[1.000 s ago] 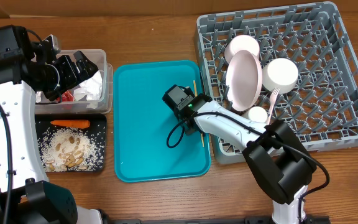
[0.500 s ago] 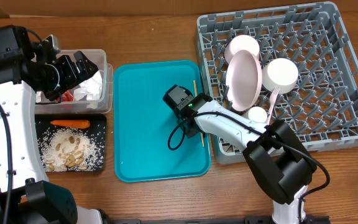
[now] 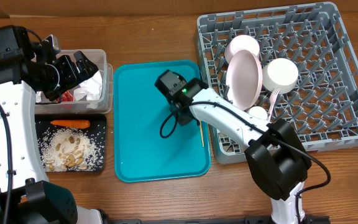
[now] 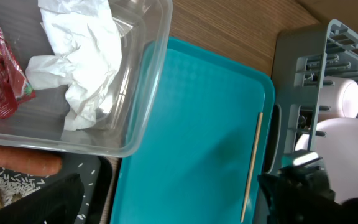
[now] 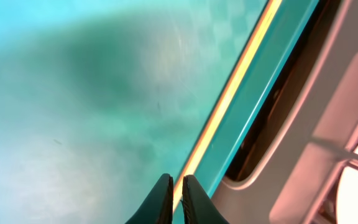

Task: Sort waste into correct bins and load items into the dishwasher

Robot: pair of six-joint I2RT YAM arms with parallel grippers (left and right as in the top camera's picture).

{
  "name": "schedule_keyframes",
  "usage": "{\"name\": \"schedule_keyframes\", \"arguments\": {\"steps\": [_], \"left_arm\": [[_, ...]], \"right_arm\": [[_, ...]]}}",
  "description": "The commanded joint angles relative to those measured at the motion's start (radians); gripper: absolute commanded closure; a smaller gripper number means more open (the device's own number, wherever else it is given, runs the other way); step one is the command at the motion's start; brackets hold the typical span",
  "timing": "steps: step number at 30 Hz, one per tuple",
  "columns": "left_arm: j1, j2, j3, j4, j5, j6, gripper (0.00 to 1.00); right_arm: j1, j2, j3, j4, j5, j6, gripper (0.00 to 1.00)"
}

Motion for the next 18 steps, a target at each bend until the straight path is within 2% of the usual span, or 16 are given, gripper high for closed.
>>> {"name": "schedule_keyframes", "arguments": {"steps": [1,3,4,5,6,8,13,18], "left_arm": [[-0.001,-0.022,0.024,0.002,0.001,-0.006,0.0],[-0.001,-0.022,0.024,0.002,0.001,-0.006,0.0],[-0.001,-0.022,0.024,0.001,0.001,-0.006,0.0],[-0.001,-0.022,0.024,0.002,0.001,-0.006,0.0],[-0.001,-0.022,0.024,0.001,0.001,-0.006,0.0],[-0.001,-0.022,0.024,0.001,0.001,-0.006,0.0],[-0.001,-0.022,0.024,0.001,0.001,-0.006,0.0],[-0.001,-0.022,0.024,0.001,0.001,-0.006,0.0]], "right_arm": [[-0.002,0.0,0.043,-0.006,-0.092,0.046,0.91],[-0.002,0.0,0.043,-0.006,-0.193,0.091,0.91],[-0.002,0.0,0.043,-0.006,-0.233,0.159,0.96],[-0.002,0.0,0.043,-0.006,-0.254,0.217,0.96],[-0.002,0.0,0.043,-0.007,-0.296,0.364,0.96],[-0.002,0.0,0.043,-0.006,-0.306,0.468,0.96],[-0.002,0.0,0.042,-0.005,-0.257,0.47,0.95],[-0.002,0.0,0.037,-0.014,-0.232,0.412,0.95]]}}
